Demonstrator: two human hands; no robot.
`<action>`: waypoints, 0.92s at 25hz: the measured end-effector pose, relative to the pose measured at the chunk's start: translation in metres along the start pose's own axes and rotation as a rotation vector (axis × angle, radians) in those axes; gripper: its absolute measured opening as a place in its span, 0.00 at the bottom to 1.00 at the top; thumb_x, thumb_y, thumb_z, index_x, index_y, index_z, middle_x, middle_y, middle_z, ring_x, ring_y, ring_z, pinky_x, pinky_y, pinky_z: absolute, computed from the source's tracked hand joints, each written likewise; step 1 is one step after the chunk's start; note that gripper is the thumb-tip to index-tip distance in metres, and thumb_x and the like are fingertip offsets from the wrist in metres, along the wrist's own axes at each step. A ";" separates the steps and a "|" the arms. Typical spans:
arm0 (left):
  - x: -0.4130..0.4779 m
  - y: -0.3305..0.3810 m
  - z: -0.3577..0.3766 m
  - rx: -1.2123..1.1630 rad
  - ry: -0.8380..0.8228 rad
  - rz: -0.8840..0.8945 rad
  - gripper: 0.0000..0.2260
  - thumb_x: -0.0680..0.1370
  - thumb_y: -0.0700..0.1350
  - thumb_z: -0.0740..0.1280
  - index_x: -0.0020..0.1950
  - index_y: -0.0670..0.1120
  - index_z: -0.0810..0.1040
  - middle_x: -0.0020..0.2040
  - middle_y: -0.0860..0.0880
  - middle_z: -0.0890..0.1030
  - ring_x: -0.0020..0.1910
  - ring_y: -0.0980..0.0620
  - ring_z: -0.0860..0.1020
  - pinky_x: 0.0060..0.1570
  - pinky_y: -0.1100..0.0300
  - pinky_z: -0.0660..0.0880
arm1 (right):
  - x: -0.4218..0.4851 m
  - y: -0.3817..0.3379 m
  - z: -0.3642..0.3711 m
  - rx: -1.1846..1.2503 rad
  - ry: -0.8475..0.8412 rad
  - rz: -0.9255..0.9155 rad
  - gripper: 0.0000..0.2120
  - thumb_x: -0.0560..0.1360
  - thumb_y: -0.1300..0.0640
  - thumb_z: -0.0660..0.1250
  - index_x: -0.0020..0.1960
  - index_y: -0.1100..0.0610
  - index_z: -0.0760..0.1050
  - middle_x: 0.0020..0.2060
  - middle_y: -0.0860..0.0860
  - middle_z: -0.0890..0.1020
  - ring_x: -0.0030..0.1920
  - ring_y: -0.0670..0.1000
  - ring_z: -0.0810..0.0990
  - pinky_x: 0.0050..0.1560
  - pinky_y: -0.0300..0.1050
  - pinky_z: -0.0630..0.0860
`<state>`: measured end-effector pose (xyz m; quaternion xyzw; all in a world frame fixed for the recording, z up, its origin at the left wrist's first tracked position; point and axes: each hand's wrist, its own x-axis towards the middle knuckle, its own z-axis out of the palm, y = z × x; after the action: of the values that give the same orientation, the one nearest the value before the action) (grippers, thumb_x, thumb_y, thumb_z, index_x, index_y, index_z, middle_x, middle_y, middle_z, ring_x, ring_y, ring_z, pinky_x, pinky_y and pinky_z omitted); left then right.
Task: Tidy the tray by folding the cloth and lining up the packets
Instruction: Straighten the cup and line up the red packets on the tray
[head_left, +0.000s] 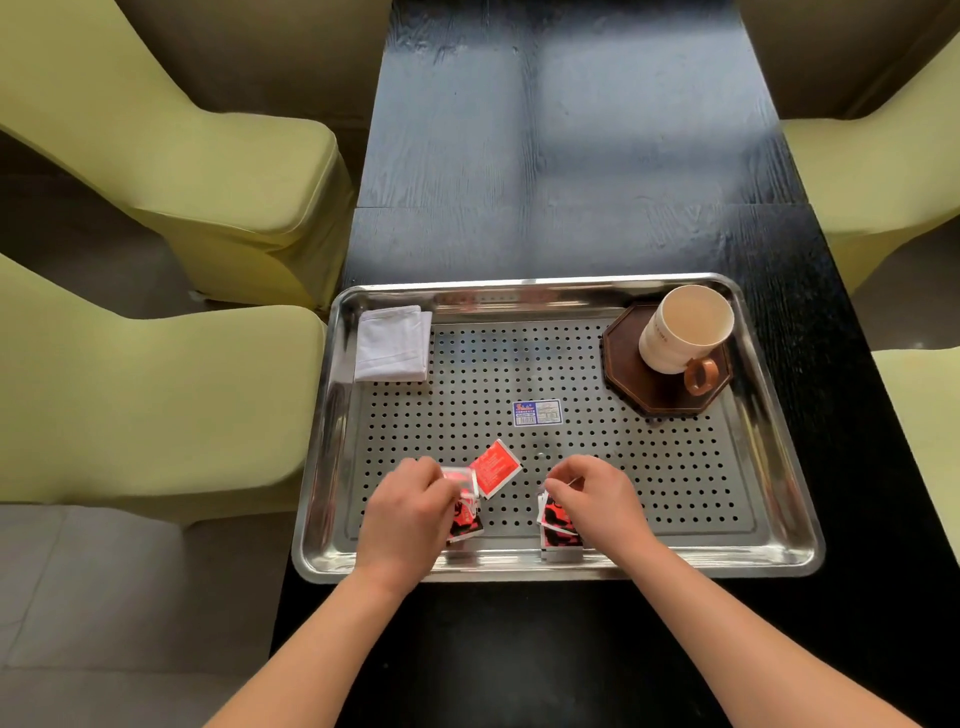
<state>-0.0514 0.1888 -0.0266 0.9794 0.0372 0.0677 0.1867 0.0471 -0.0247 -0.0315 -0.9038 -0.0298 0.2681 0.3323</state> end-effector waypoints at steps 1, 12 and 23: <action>-0.007 -0.002 0.003 0.031 -0.082 0.041 0.07 0.67 0.36 0.77 0.35 0.42 0.80 0.35 0.46 0.77 0.33 0.44 0.75 0.28 0.53 0.74 | 0.002 -0.001 0.003 -0.006 -0.009 -0.004 0.04 0.76 0.53 0.69 0.45 0.52 0.82 0.41 0.44 0.83 0.42 0.44 0.80 0.42 0.40 0.73; -0.003 -0.005 0.029 -0.254 -0.284 -0.492 0.24 0.75 0.52 0.71 0.70 0.54 0.72 0.55 0.53 0.71 0.57 0.53 0.71 0.52 0.58 0.73 | 0.062 -0.049 0.037 -0.773 -0.193 -0.574 0.23 0.73 0.62 0.71 0.66 0.49 0.73 0.60 0.50 0.73 0.59 0.55 0.69 0.48 0.49 0.75; 0.005 -0.001 0.037 -0.246 -0.347 -0.531 0.25 0.73 0.48 0.73 0.70 0.55 0.72 0.56 0.53 0.68 0.57 0.54 0.69 0.54 0.59 0.73 | 0.055 -0.035 0.012 -0.384 -0.099 -0.374 0.13 0.73 0.69 0.65 0.49 0.52 0.77 0.42 0.47 0.79 0.46 0.53 0.79 0.41 0.45 0.72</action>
<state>-0.0416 0.1773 -0.0603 0.9025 0.2504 -0.1469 0.3182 0.0924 0.0225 -0.0433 -0.9149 -0.2627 0.2351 0.1968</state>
